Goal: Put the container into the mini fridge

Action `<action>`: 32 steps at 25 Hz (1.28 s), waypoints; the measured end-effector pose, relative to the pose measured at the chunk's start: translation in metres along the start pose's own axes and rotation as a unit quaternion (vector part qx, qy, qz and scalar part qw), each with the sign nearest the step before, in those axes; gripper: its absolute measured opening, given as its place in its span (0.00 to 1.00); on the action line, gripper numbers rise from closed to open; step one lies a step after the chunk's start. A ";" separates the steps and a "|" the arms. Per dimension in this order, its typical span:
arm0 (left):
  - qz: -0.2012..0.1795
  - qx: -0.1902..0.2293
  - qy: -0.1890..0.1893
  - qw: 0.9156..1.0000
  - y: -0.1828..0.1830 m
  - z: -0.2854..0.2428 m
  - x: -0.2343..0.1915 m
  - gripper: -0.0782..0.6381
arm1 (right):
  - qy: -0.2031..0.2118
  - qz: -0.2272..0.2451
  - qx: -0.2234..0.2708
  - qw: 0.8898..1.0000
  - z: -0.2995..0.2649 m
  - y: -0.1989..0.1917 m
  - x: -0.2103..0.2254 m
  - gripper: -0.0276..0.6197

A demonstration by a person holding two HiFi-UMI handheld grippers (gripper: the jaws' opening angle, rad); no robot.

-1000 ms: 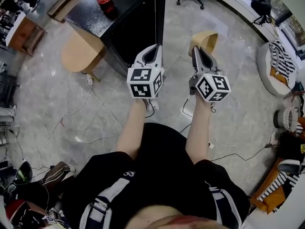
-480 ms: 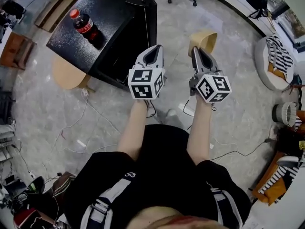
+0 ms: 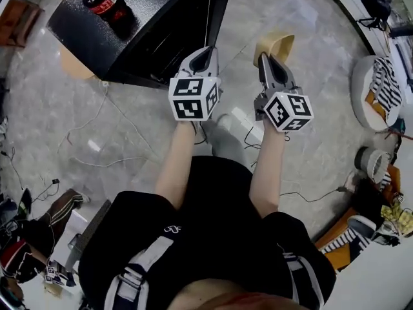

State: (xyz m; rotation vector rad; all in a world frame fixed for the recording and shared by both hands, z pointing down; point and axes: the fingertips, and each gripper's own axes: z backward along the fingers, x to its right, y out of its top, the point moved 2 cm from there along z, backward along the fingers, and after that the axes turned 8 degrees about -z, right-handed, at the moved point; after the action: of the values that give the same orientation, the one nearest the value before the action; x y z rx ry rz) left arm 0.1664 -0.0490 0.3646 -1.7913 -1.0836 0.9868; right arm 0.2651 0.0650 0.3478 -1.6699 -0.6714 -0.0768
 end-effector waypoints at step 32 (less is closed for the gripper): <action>0.150 -0.075 0.282 0.944 -0.175 0.120 -0.168 0.12 | 0.280 0.320 -0.360 0.830 -0.195 -0.292 -0.144 0.07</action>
State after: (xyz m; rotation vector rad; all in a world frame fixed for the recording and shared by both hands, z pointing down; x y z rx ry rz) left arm -0.0475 -0.1215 0.5130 -2.2236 -0.5453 0.5003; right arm 0.0714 -0.1528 0.5909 -2.3637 0.4577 -0.3568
